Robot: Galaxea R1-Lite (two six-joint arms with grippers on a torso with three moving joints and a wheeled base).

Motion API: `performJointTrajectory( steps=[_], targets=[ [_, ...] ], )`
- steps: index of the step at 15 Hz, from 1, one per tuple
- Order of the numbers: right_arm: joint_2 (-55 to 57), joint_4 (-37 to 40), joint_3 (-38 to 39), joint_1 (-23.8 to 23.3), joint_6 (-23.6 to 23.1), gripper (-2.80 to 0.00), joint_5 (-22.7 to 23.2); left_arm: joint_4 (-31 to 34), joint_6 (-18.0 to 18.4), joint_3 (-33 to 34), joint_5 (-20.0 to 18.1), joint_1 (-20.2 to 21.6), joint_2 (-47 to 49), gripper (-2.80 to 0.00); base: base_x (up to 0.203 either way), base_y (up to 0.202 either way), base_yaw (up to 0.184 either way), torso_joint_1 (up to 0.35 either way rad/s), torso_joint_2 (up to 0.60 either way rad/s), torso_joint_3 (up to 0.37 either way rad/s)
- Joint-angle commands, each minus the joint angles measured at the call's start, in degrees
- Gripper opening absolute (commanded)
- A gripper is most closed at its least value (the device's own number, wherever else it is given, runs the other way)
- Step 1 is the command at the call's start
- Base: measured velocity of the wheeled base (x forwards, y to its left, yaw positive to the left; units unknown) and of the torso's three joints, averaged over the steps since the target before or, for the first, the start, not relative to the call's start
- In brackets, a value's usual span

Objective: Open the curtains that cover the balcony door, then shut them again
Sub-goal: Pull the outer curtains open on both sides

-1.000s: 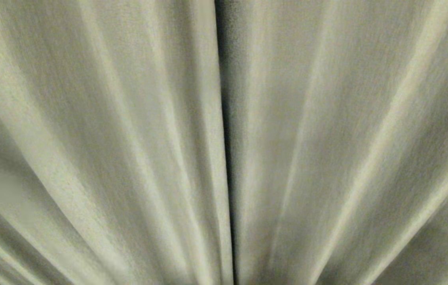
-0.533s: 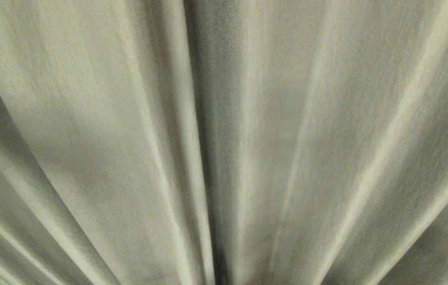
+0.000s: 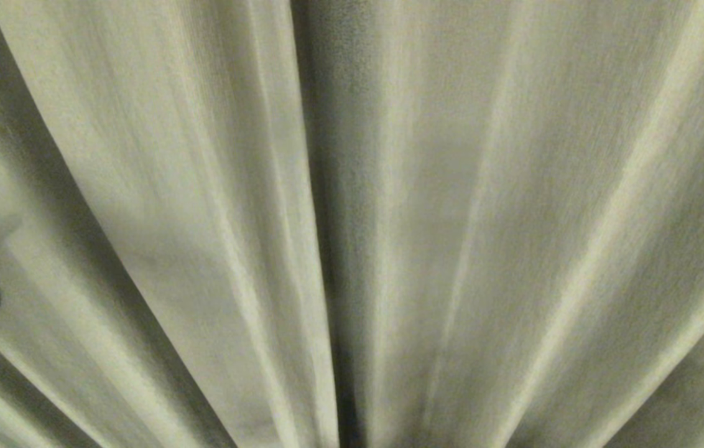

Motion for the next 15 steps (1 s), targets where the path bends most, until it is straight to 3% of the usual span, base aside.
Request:
performJointTrajectory(
  steps=[1, 4, 9, 12, 13, 15],
  targets=[
    [0.00, -0.06, 0.00, 0.09, 0.03, -2.80, 0.00, 2.20, 0.45, 4.64, 1.57, -5.33, -7.33, -2.80, 0.000, 0.000, 0.000, 0.000, 0.00, 0.000],
    [0.00, -0.06, 0.00, 0.00, 0.03, -2.80, 0.00, 3.73, 2.80, 10.85, 3.57, -10.13, -12.88, -2.80, 0.000, 0.000, 0.000, 0.000, 0.00, 0.000],
    [0.00, -0.06, 0.00, 0.08, 0.03, -2.80, 0.00, 3.79, 7.17, 20.04, 3.08, -10.60, -22.56, -2.80, 0.000, 0.000, 0.000, 0.000, 0.00, 0.000],
    [0.00, -0.06, 0.00, 0.00, 0.03, -2.80, 0.00, 4.45, 7.54, 26.46, 3.71, -11.29, -31.15, -2.80, 0.000, 0.000, 0.000, 0.000, 0.00, 0.000],
    [0.00, -0.06, 0.00, 0.05, 0.03, -2.80, 0.00, 4.56, 7.58, 28.54, 4.48, -12.75, -33.58, -2.80, 0.000, 0.000, 0.000, 0.000, 0.00, 0.000],
    [0.00, -0.06, 0.00, 0.01, 0.03, -2.80, 0.00, 5.27, 7.61, 31.75, 9.48, -17.46, -38.70, -2.80, 0.000, 0.000, 0.000, 0.000, 0.00, 0.000]
  ],
)
